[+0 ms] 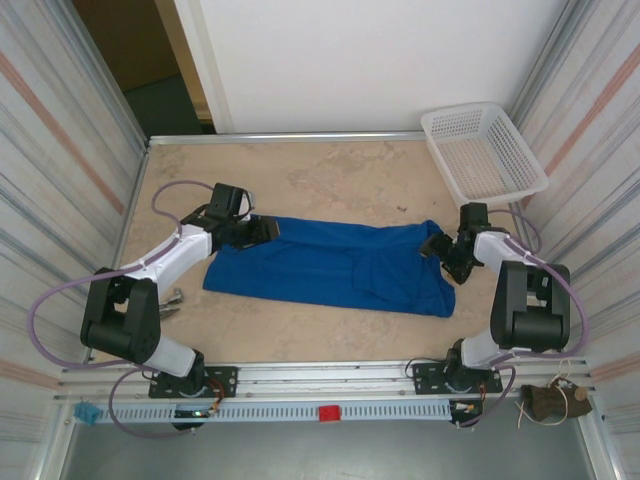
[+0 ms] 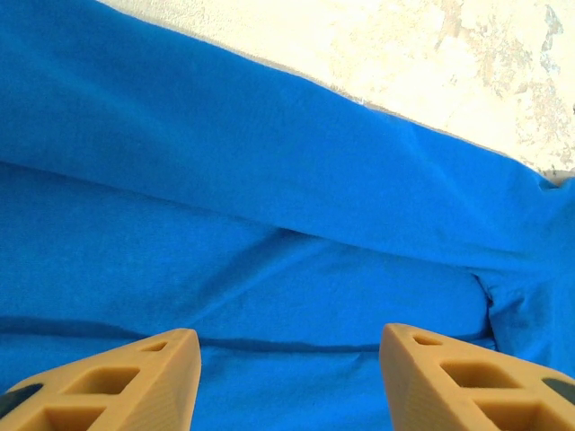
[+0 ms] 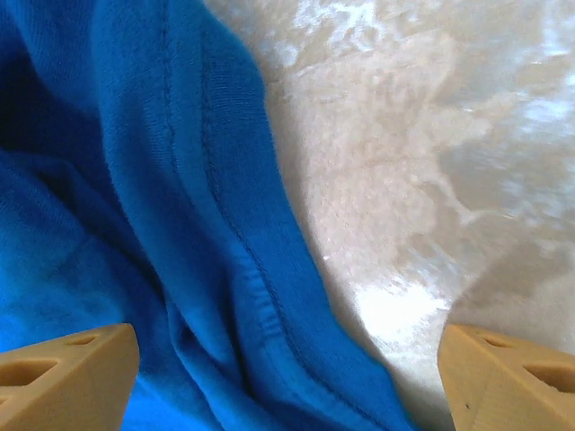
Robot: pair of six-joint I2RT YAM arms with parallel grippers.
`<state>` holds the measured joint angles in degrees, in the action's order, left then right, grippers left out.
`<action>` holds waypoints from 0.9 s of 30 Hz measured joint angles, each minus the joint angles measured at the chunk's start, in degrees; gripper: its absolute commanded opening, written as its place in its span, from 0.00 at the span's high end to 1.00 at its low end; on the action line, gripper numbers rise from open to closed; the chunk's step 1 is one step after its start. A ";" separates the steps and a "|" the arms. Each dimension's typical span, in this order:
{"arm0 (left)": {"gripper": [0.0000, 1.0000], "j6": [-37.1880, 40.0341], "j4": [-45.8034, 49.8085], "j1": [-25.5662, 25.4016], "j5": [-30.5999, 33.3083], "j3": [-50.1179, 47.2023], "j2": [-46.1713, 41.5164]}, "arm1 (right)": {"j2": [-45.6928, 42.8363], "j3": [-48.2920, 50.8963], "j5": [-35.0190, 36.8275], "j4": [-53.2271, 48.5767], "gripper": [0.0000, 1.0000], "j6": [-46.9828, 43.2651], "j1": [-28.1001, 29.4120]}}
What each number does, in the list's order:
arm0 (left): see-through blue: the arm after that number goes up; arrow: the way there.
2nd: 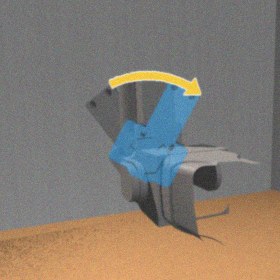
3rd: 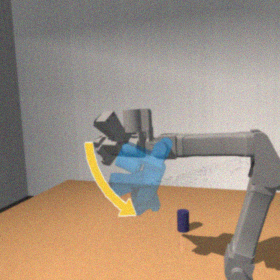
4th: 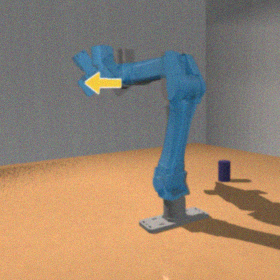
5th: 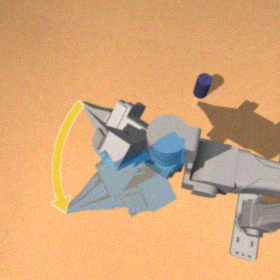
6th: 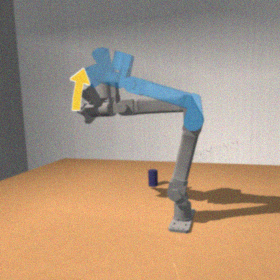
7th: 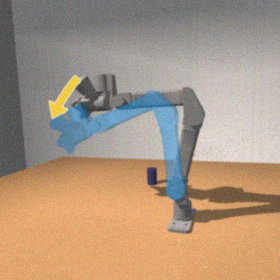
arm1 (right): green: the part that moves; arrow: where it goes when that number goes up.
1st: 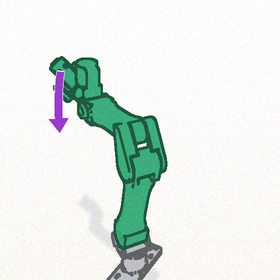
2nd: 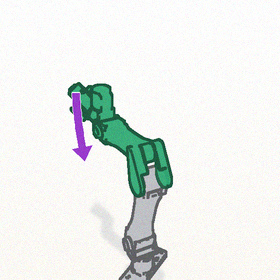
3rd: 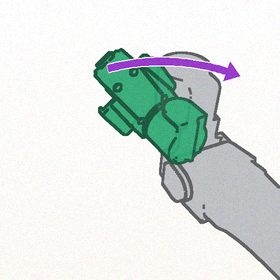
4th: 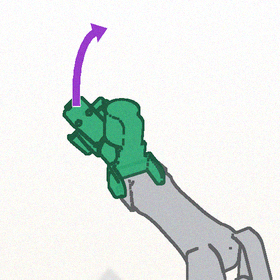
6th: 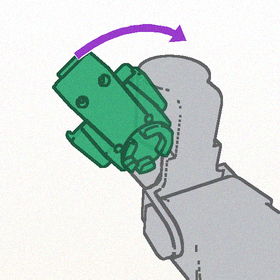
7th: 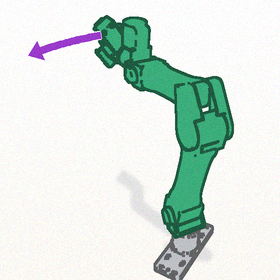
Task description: Fold the inside-out t-shirt
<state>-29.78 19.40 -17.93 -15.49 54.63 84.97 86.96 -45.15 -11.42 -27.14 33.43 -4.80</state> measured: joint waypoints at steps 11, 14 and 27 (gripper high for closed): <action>0.45 -0.44 -0.11 0.00 -0.02 0.00 0.00 | 0.11 0.76 2.36 3.87 0.34 -0.33 10.58; 0.45 -0.42 -0.11 0.00 0.09 0.00 0.00 | 0.02 1.38 3.21 4.50 0.58 0.68 10.84; 0.46 0.13 -0.66 1.79 3.23 -5.27 4.66 | -3.54 2.58 -0.55 3.74 1.00 2.08 7.82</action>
<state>-29.65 18.74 -16.14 -12.25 49.36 89.62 83.42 -42.57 -11.97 -23.40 35.51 3.03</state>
